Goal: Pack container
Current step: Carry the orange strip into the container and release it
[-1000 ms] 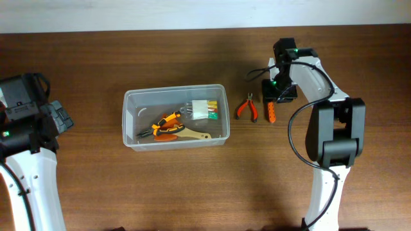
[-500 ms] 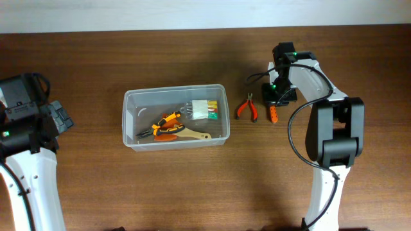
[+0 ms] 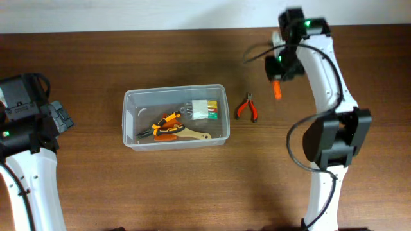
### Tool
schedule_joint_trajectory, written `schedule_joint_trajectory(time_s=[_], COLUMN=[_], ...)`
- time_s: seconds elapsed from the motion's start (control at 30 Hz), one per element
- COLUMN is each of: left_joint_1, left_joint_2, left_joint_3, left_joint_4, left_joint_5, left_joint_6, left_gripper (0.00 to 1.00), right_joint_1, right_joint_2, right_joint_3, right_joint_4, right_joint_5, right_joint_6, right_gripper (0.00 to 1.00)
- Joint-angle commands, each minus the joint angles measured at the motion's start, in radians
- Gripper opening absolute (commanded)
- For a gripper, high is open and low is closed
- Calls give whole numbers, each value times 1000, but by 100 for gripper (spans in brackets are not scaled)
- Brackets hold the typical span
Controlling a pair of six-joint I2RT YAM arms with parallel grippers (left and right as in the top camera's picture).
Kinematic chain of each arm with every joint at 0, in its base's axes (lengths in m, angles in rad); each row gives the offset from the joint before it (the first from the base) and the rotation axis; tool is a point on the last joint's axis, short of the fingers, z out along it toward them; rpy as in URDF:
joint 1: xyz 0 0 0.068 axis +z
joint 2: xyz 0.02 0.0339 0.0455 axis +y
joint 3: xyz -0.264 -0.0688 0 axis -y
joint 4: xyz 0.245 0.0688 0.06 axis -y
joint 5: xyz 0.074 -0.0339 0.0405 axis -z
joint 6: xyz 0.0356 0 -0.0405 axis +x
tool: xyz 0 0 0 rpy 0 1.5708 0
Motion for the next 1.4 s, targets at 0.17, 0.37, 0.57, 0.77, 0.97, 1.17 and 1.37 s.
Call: schedule_joint_trajectory(time_s=[0.17,0.37,0.57,0.77,0.97,1.17,1.37], left_joint_1=[7,7,7,7,7,7,7], left_joint_2=[-11,-11,-11,-11,-11,-11,-11], left_joint_3=[16,16,16,16,16,16,16], left_joint_4=[-2,-2,-2,-2,-2,-2,-2], left_joint_5=[-11,-11,-11,-11,-11,-11,-11], left_joint_6=[12,12,12,12,12,12,12], left_gripper=[99,99,99,99,99,99,99], right_joint_1=[327,538,640,652,652,637,528], right_joint_2=[-52,-8,13,14,13,-24,-77], right_joint_3=[208,95,-108,-316,-335,-236,-45], right_joint_4=[-10,45,297,613,681,597,286], right_joint_5=[-127,-127,-127,-128,-101,171,306], right_joint_6=[-421,-857,-1032,-1061,-1038,-737,-397], right_gripper=[4,4,4,17,48,56,59])
